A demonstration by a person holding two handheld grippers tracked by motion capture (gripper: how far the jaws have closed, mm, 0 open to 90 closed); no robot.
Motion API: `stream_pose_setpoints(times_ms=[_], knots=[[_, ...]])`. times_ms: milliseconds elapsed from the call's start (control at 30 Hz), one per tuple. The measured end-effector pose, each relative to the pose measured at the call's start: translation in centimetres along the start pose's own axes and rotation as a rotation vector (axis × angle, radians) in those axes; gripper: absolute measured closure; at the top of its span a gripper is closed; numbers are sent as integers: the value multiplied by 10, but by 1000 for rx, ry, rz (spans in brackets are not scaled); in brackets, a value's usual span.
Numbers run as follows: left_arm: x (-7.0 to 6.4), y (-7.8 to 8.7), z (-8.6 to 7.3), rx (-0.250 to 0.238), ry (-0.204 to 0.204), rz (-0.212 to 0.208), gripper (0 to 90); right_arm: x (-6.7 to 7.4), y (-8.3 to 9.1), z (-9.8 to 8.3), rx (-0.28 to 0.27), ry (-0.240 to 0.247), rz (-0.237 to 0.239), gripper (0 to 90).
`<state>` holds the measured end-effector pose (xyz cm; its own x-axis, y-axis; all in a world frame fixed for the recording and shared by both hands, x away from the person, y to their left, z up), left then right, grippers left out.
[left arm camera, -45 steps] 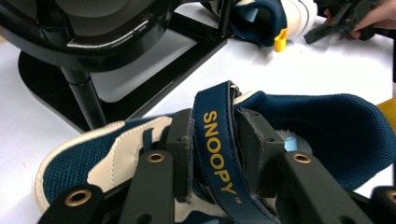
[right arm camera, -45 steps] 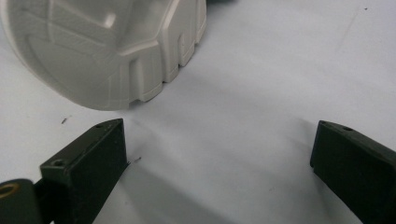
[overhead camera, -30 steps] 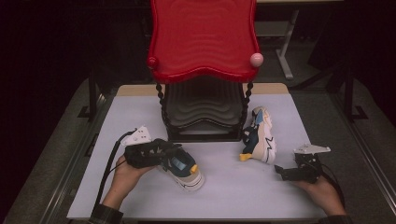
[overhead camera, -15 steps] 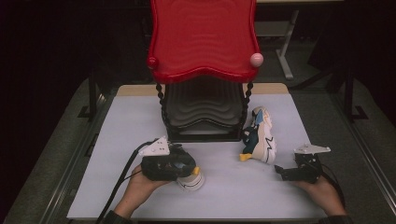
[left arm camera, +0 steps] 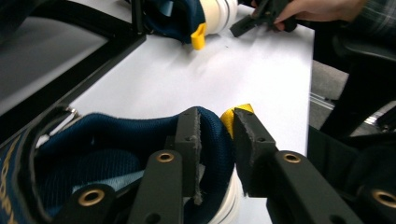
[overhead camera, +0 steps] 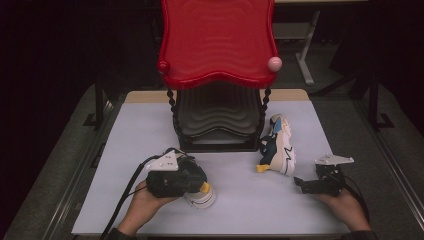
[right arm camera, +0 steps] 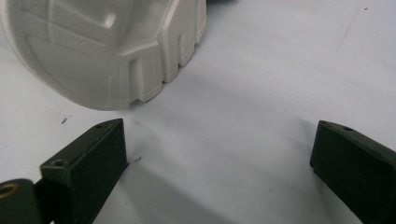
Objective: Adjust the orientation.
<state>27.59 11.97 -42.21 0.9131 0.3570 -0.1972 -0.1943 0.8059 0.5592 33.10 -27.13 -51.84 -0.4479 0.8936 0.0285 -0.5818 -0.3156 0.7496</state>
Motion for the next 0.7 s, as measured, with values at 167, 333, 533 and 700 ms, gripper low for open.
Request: stream_pose_setpoints(times_ms=[167, 333, 533, 700], knots=[[-4, 21, -12, 0, 2, -9, 770, 0, 0, 0, 3, -1, 1, 31], [-7, 33, -20, 8, -2, -22, 774, 0, 0, 0, 2, 0, 0, 31], [-8, 51, -29, 15, 0, -28, 765, 0, 0, 0, 1, 0, -1, 31], [-4, 67, -21, -55, 20, -16, 711, 0, 0, 0, -1, 0, -2, 31]])
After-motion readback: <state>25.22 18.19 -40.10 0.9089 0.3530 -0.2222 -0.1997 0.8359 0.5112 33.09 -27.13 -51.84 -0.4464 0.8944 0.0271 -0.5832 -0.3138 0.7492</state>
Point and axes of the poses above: each handheld gripper's, and its own axes: y roughly backward along the jaws, z roughly out of its top, x roughly to its left, the point moved 8 cm from there along -y, roughly forward along the jaws, and after that the axes turned 2 degrees about x, right-handed, at the moved point
